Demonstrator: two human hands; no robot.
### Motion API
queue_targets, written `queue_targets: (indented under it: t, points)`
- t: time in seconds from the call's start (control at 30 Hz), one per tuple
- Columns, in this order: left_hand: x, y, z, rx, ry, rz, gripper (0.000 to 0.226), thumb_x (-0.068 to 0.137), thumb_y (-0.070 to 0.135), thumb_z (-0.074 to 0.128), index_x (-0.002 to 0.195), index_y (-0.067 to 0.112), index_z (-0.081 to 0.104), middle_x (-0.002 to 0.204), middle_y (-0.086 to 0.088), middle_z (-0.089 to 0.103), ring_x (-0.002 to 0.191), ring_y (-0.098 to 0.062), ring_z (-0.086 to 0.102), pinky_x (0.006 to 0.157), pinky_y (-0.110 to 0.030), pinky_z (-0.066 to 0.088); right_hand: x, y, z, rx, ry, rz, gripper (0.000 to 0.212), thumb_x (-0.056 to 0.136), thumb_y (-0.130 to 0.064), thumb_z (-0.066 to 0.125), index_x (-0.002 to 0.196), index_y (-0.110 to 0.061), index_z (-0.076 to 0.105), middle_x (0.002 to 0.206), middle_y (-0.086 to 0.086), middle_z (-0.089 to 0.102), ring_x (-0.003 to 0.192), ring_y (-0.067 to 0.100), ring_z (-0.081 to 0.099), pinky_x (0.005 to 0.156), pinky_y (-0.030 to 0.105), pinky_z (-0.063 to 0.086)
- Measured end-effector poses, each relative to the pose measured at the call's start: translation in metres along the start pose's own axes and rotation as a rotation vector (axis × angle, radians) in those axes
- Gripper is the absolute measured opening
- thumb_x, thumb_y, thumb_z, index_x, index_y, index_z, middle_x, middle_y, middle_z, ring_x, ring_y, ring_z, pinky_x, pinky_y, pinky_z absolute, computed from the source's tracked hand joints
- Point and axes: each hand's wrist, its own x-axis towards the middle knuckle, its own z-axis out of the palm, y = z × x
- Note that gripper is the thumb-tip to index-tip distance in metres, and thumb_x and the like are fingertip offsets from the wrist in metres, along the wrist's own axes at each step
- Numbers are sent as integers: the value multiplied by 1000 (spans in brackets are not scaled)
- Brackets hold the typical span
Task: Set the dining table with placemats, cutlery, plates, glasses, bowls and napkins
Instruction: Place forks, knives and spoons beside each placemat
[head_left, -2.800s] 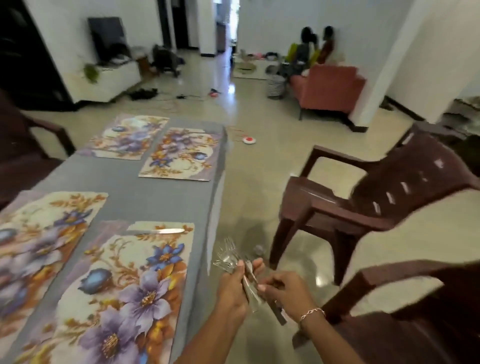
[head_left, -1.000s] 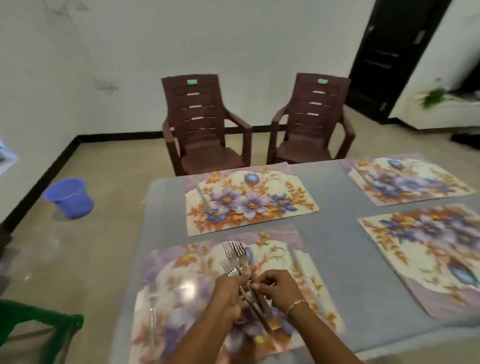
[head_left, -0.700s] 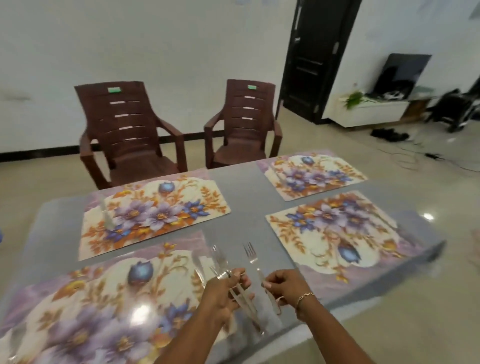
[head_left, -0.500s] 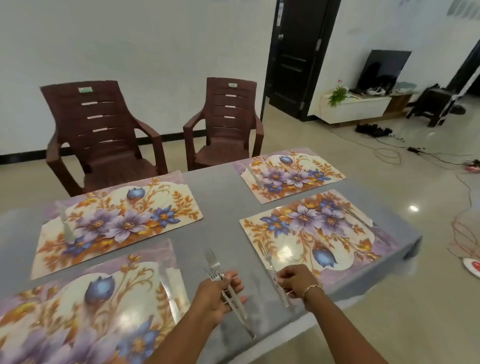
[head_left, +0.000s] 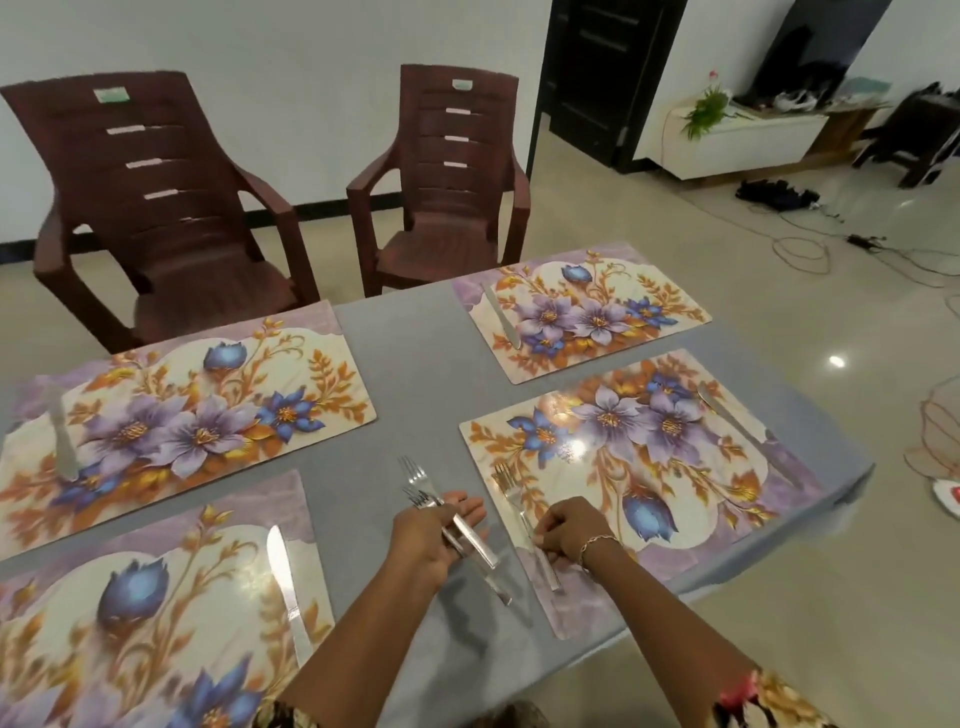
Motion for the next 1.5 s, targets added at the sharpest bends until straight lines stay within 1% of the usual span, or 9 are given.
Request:
queue_targets:
  t: [0.13,0.2,0.4,0.6,0.73,0.9,1.13,1.33,1.5]
  points:
    - [7,0,16,17,-18,1,25,97,-3,38,117,-11,51,101,-23,61,86,-32,61,79,-45,49,3,1,-6,-212,12,-29,32,77,-6,71,53,-18,52,54,-1,57,48,12,54,55,24,50]
    - [9,-3,27,25,-42,-4,24,97,-1,38,115,-8,52,94,-19,62,83,-29,61,76,-42,49,2,-1,-15,-297,15,-64,34,78,-16,71,53,-21,49,53,-4,54,47,8,50,52,19,44]
    - [20,-12,80,74,-113,-20,19,96,4,45,86,-1,61,87,-15,63,82,-26,61,71,-38,49,2,-10,-59,19,2,-256,23,85,-9,62,65,-17,55,59,-2,58,49,8,51,44,15,42]
    - [35,-30,155,145,-217,11,23,98,12,43,87,7,63,80,-9,61,70,-20,55,69,-41,49,20,2,-121,143,-59,-376,29,82,-3,66,61,-19,55,55,-3,50,41,-6,46,48,9,37]
    - [51,-60,229,160,-275,-3,18,96,13,48,89,7,63,73,-11,59,62,-22,55,58,-37,54,34,41,-183,217,-47,-356,29,83,9,58,63,-10,52,53,-3,51,36,-5,47,41,8,35]
    - [63,-109,343,164,-318,24,17,97,10,44,94,8,60,71,-6,69,64,-20,64,52,-34,57,57,115,-295,280,41,-333,27,85,2,61,62,-12,56,44,-10,51,39,-1,47,41,13,38]
    - [73,-174,498,230,-325,-46,22,100,7,33,96,4,55,89,-12,64,82,-24,60,71,-42,48,73,220,-440,357,119,-234,26,86,6,56,69,-13,52,58,3,50,38,-4,45,41,14,39]
    - [105,-209,599,253,-320,-126,21,99,3,32,95,5,53,86,-12,65,79,-23,60,68,-39,48,112,278,-524,390,156,-146,21,89,4,51,78,-13,49,65,5,53,40,-2,52,44,17,45]
    - [154,-223,680,210,-288,-150,24,99,2,31,91,4,53,64,-10,70,77,-23,61,67,-38,48,169,304,-604,353,126,-124,22,90,4,50,76,-13,47,63,5,52,41,0,52,45,19,46]
